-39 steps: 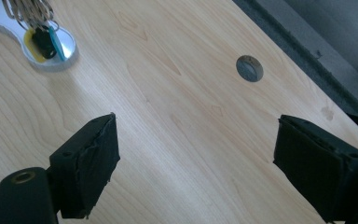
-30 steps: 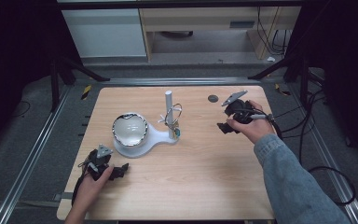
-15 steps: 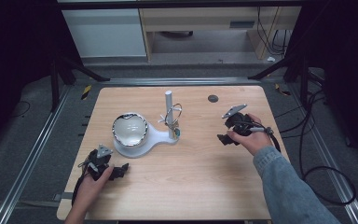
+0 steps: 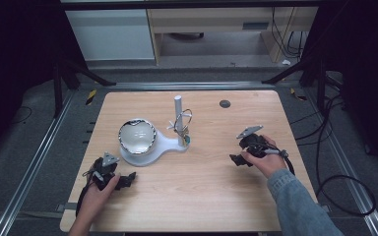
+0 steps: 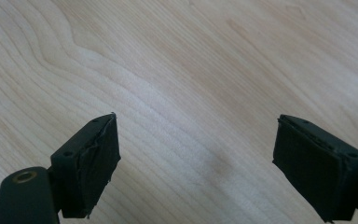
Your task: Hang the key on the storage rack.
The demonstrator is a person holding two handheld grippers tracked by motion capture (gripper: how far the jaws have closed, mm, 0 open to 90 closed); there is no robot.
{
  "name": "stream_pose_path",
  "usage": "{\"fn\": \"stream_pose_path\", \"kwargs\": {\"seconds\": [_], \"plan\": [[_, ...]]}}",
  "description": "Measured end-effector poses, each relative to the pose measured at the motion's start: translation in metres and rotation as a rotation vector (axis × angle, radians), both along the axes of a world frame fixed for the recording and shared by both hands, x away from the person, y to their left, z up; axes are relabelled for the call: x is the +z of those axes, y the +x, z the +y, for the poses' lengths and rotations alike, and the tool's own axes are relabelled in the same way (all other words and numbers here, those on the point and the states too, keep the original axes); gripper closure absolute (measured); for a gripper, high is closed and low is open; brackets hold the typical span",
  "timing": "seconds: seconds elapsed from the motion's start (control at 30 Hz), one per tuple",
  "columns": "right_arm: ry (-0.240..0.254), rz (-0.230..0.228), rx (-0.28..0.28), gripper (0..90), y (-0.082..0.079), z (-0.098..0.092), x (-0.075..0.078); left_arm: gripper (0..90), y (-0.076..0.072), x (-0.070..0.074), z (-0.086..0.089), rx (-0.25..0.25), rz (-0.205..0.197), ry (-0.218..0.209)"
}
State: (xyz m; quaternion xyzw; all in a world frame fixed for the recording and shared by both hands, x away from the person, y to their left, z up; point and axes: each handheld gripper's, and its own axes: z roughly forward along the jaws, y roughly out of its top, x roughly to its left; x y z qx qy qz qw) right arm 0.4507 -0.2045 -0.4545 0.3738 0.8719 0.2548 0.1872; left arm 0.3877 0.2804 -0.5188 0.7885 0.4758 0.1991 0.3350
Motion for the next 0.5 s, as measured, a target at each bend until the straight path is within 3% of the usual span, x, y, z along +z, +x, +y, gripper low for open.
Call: {"fn": "stream_pose_path", "kwargs": {"seconds": [0.3,0.5], "plan": [[0.055,-0.001,-0.05,14.4,-0.003,-0.014,-0.019,0.0,0.0,0.0,0.0,0.0,0.0,0.0],[0.113,-0.001,-0.12,12.9,0.002,-0.031,-0.03,0.0,0.0,0.0,0.0,0.0,0.0,0.0]]}}
